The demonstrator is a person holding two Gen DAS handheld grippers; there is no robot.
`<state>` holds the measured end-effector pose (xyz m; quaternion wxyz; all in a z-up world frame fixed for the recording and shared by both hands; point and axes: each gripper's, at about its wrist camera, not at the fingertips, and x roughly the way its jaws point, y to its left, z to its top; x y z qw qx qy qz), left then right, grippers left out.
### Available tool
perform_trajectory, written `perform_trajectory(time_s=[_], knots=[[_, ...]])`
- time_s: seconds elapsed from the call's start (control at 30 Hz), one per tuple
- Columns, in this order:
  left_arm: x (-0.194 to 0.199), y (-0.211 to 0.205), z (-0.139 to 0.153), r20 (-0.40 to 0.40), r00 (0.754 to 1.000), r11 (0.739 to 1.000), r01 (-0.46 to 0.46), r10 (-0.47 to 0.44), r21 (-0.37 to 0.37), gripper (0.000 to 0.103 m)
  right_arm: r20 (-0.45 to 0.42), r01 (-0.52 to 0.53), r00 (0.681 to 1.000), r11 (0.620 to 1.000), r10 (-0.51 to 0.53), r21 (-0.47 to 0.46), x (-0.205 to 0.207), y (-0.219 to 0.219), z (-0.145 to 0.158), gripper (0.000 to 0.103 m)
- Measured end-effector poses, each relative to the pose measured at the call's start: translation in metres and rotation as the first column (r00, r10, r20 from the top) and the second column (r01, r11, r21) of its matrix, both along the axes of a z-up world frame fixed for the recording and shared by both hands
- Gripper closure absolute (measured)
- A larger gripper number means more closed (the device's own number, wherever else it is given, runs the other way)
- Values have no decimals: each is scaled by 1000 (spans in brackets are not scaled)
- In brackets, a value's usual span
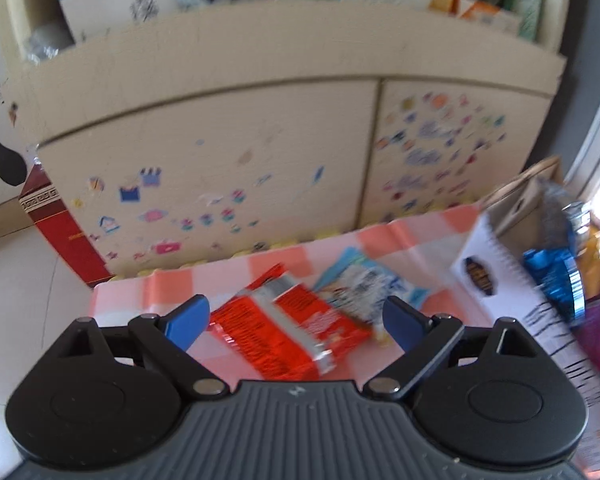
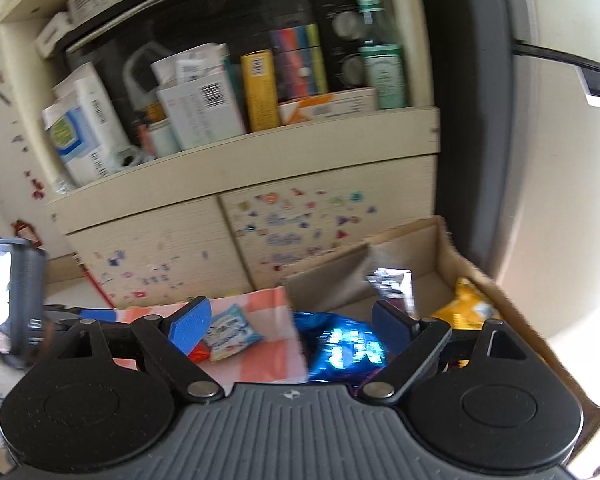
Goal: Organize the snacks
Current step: 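Move left tool to red packet while right tool reaches light-blue Amerio packet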
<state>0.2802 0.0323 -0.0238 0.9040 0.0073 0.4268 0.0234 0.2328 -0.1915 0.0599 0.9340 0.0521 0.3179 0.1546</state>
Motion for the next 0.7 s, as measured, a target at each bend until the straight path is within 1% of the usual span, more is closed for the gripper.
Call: perform_trajectory(time_s=[0.13, 0.23, 0.27, 0.33, 0.47, 0.57, 0.7], knots=[[5, 3, -14, 2, 998, 997, 61, -61, 51, 10, 4, -55, 998, 998, 55, 12, 5, 14, -3, 11], [10, 3, -22, -7, 994, 993, 109, -109, 34, 10, -2, -88, 996, 996, 88, 25, 10, 24, -8, 11], [12, 2, -26, -14, 992, 992, 122, -121, 44, 10, -4, -98, 995, 995, 99, 29, 11, 27, -10, 11], [17, 1, -33, -25, 992, 991, 121, -120, 65, 10, -14, -113, 993, 993, 114, 38, 16, 34, -15, 12], [27, 7, -39, -36, 996, 996, 77, -76, 35, 10, -25, -148, 989, 988, 149, 33, 20, 47, -25, 15], [27, 12, -42, -41, 998, 998, 57, -56, 20, 10, -33, -181, 983, 983, 182, 21, 20, 56, -32, 18], [20, 20, -44, -65, 995, 997, 72, -69, 32, 10, -40, -218, 975, 976, 218, 10, 21, 65, -39, 23]])
